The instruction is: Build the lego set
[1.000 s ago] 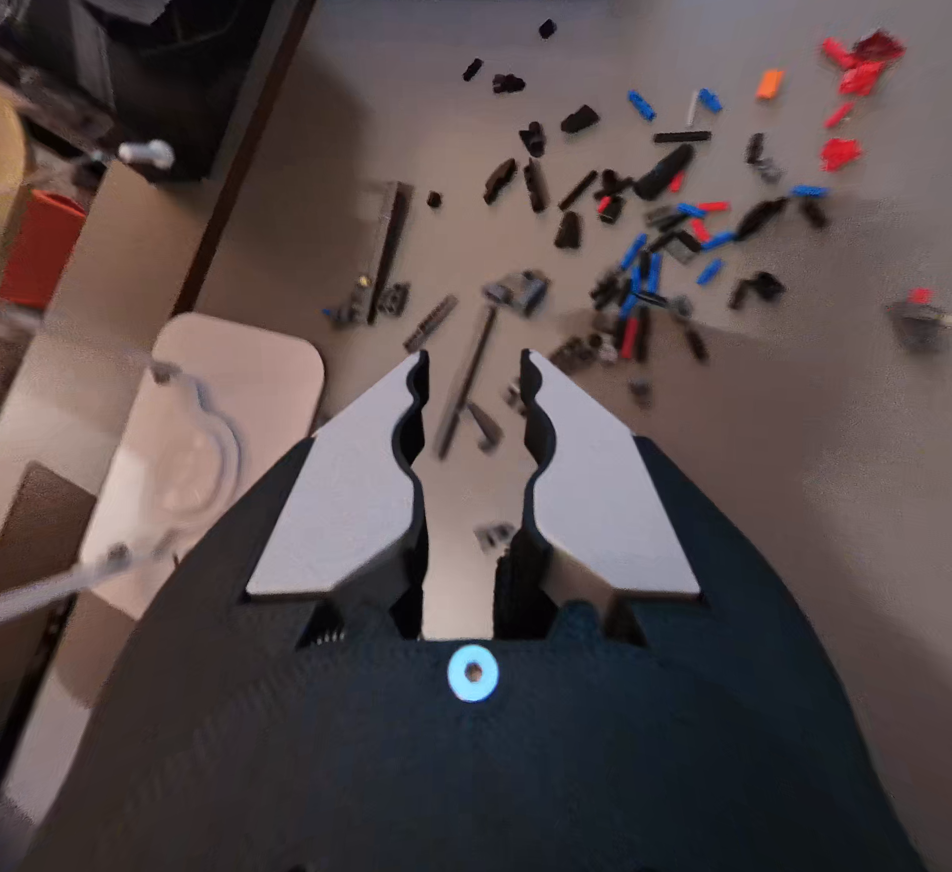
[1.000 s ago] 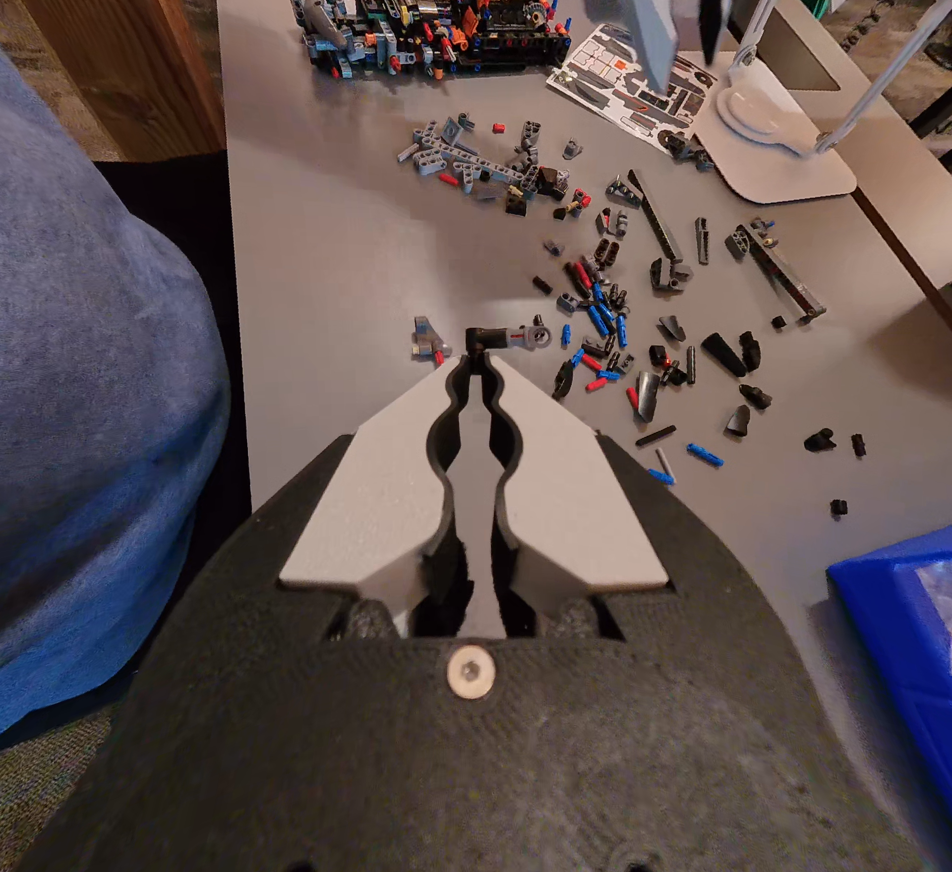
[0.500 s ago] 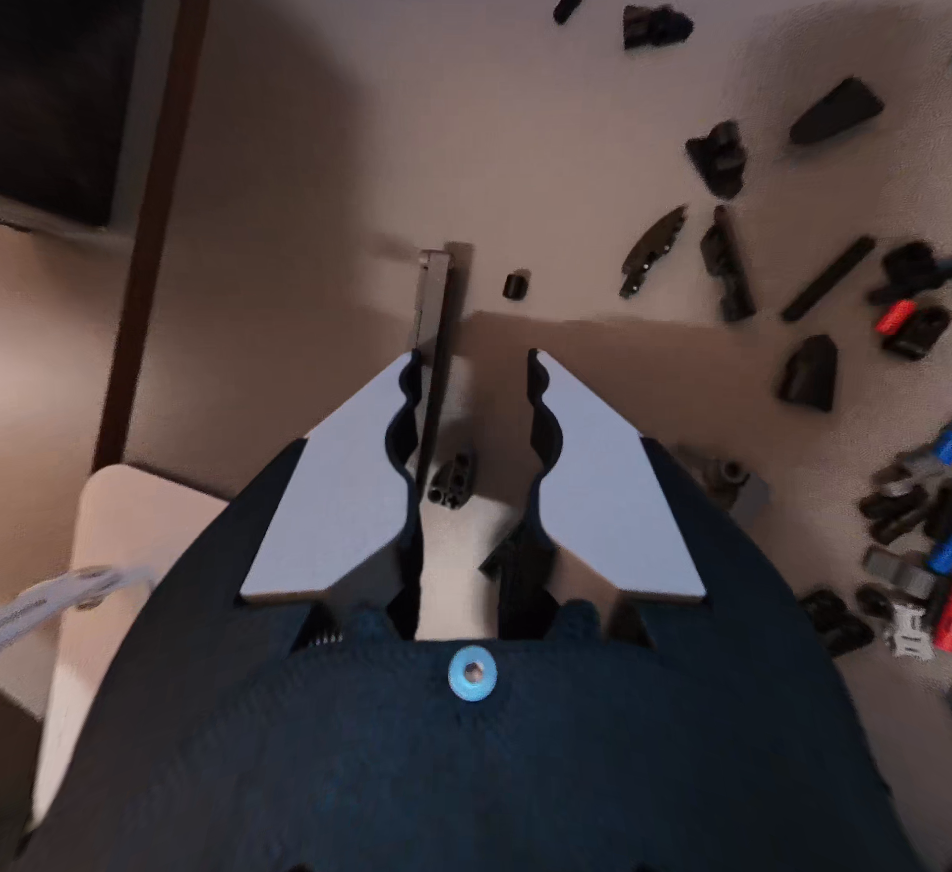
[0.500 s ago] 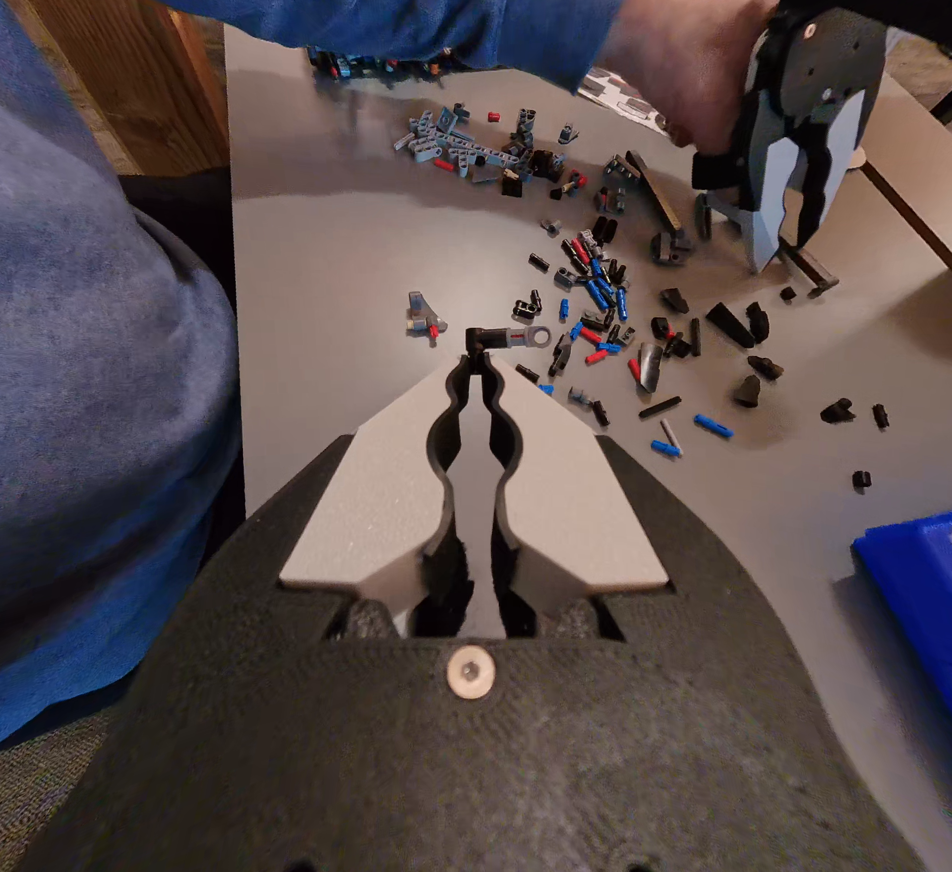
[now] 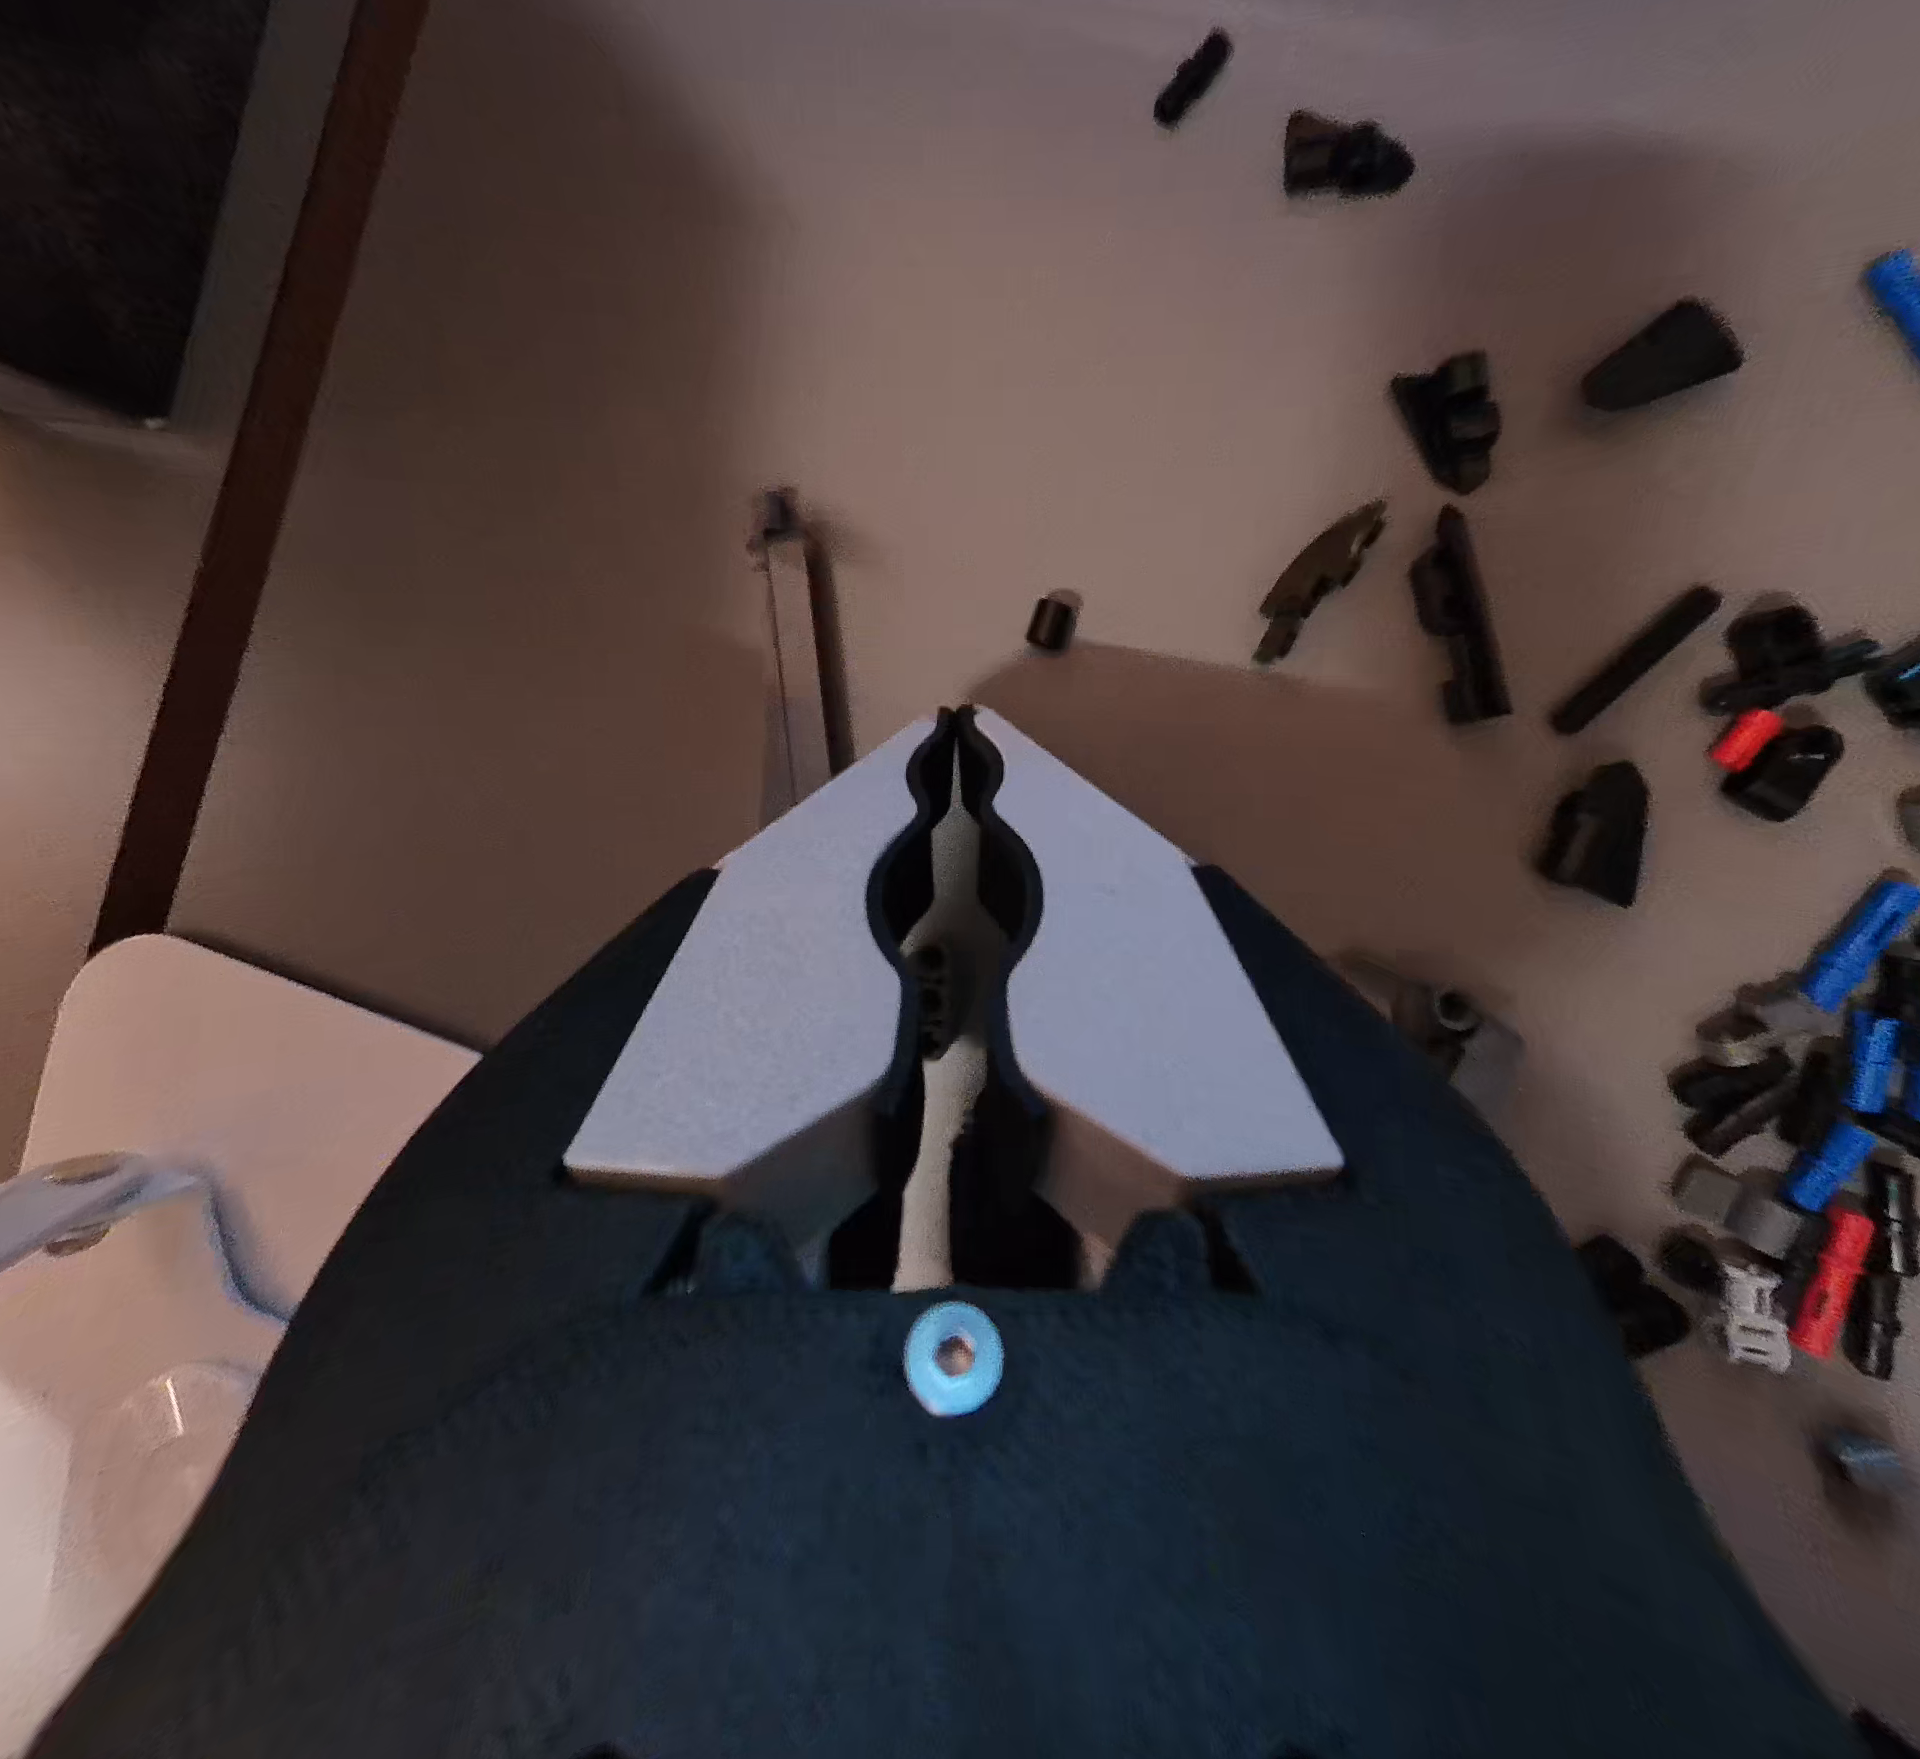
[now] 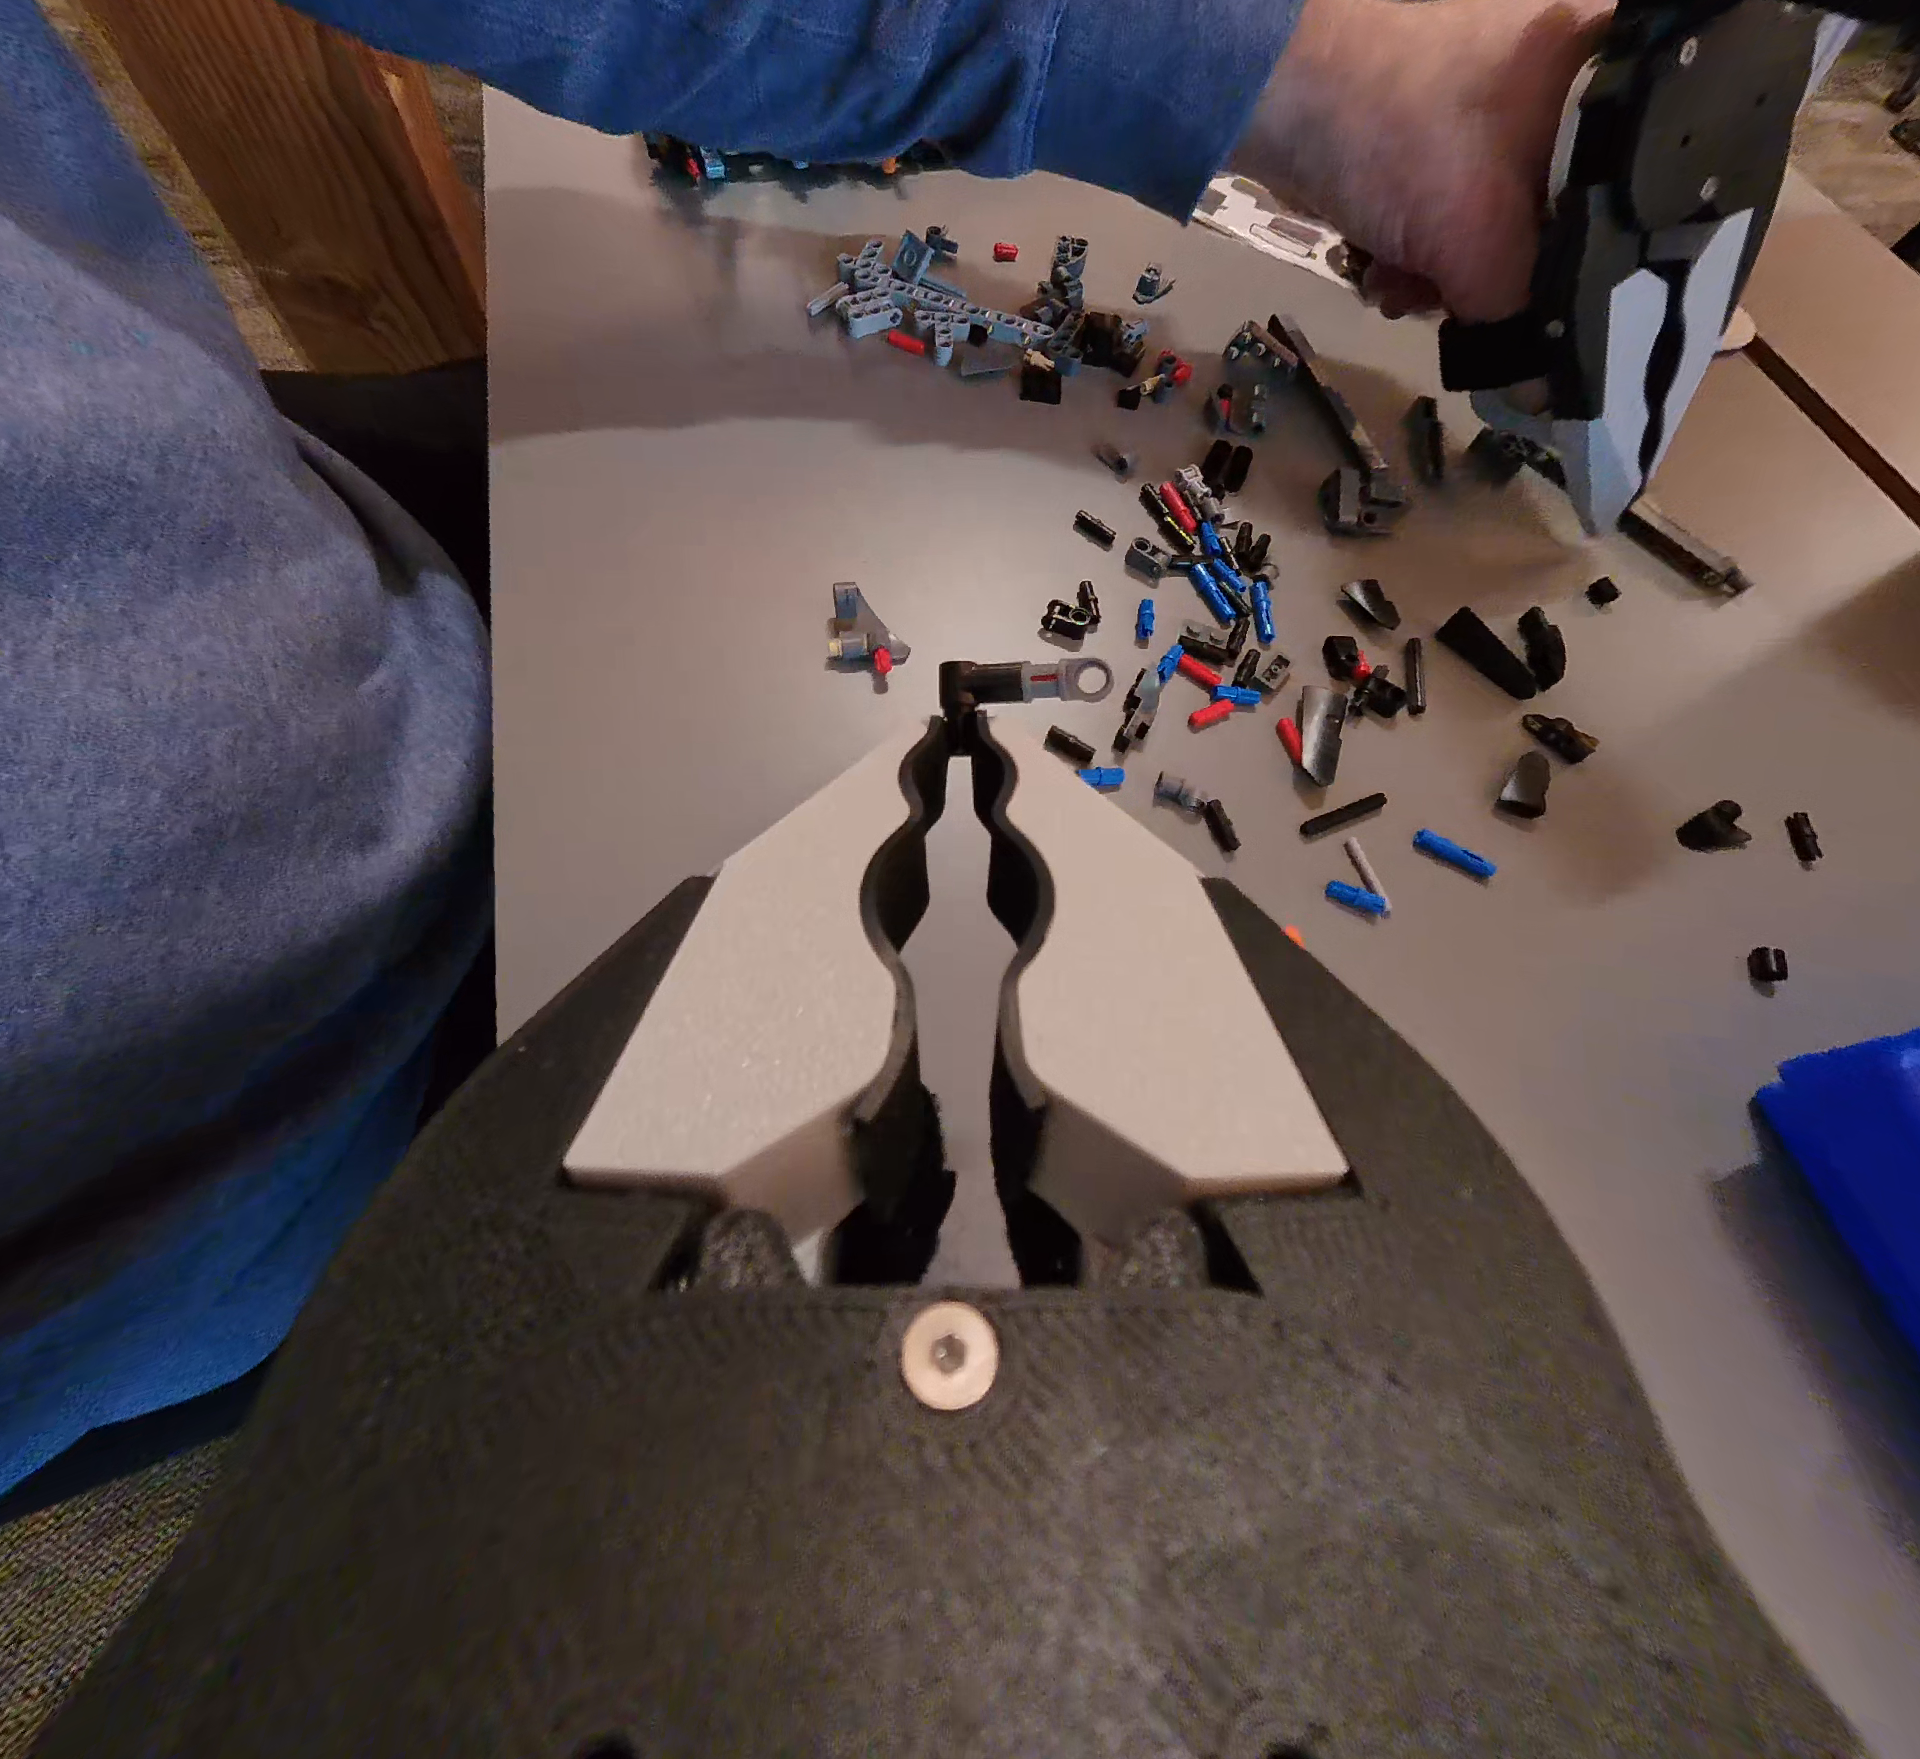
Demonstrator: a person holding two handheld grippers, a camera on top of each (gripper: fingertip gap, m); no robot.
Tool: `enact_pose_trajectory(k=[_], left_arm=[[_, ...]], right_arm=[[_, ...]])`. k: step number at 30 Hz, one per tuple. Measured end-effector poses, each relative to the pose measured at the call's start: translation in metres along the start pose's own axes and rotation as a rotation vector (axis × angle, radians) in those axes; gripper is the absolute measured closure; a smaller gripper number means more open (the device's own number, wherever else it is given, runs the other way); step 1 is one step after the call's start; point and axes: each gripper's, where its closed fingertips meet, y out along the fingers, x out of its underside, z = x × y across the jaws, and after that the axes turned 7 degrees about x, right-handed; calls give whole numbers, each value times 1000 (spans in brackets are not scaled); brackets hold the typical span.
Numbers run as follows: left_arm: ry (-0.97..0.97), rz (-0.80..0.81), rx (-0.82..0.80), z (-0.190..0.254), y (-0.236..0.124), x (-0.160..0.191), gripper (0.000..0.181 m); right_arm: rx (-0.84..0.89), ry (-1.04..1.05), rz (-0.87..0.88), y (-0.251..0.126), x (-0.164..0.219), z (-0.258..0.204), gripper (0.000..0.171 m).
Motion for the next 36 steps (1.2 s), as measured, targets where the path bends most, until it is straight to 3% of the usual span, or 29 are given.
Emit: enact_pose_trajectory(k=[5, 11, 13, 17, 22, 30, 36], left_arm=[[-51, 38, -55, -13, -12, -2, 147], [-103, -20, -68, -25, 4, 5, 144], [-159, -13, -4, -23, 9, 4, 160], [-182, 2, 29, -23, 13, 0, 170], [-146, -53, -39, -21, 3, 4, 170], [-68, -14, -94, 48, -75, -6, 170], [-25, -96, -90, 138, -119, 41, 170]], right_arm=[[8, 2, 15, -6, 0, -2, 170], [-5, 3, 23, -4, 2, -3, 170], [-6, 3, 28, -5, 2, -2, 170], [-3, 12, 42, -8, 2, 1, 170], [-5, 13, 59, -10, 2, 2, 170], [-18, -4, 78, -11, 0, 1, 170], [-38, -12, 96, -8, -5, -1, 170]])
